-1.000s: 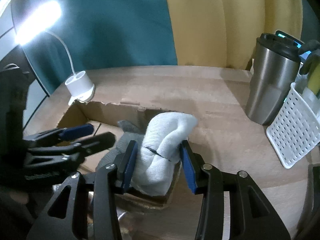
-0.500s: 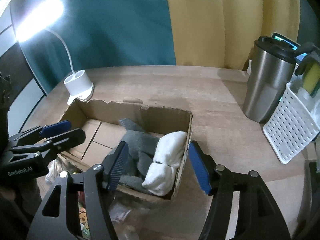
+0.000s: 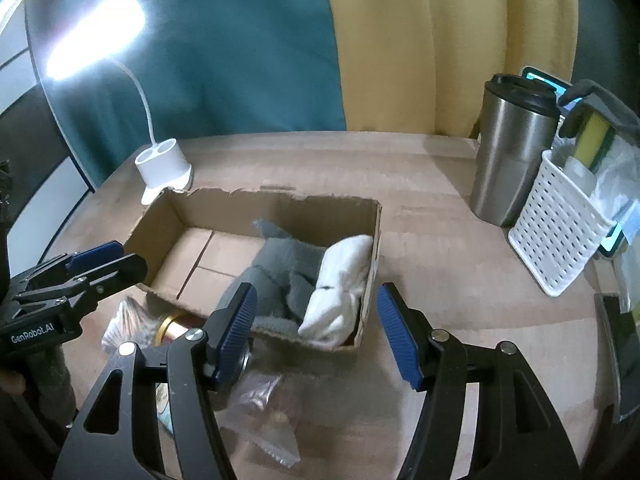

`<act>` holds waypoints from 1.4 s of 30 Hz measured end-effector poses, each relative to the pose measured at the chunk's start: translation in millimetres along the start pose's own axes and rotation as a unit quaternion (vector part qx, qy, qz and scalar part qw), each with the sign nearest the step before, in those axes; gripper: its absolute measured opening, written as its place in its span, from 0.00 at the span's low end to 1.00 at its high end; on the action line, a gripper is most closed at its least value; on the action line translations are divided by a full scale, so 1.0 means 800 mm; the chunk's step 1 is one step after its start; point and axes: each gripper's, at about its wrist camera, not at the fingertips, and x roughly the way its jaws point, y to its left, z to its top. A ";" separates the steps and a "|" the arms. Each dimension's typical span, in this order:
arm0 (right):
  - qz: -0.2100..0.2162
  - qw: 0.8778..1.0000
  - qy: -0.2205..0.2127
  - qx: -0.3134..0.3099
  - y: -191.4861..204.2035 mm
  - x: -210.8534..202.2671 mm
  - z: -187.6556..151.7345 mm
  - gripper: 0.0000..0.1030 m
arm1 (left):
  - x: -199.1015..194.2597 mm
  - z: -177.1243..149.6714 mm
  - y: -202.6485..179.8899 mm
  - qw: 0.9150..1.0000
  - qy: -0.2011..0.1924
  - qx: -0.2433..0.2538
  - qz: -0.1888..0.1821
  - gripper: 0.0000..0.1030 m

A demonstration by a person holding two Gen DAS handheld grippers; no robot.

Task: Organize objects
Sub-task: 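Carry both socks into the cardboard box and open both tools, then grasp the red can with the left tool while the right tool grasps the zip bag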

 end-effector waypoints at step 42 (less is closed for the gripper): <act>0.045 0.997 0.062 -0.006 0.017 0.030 -0.075 0.64 | 0.010 -0.062 -0.021 0.999 0.042 0.013 0.010 0.69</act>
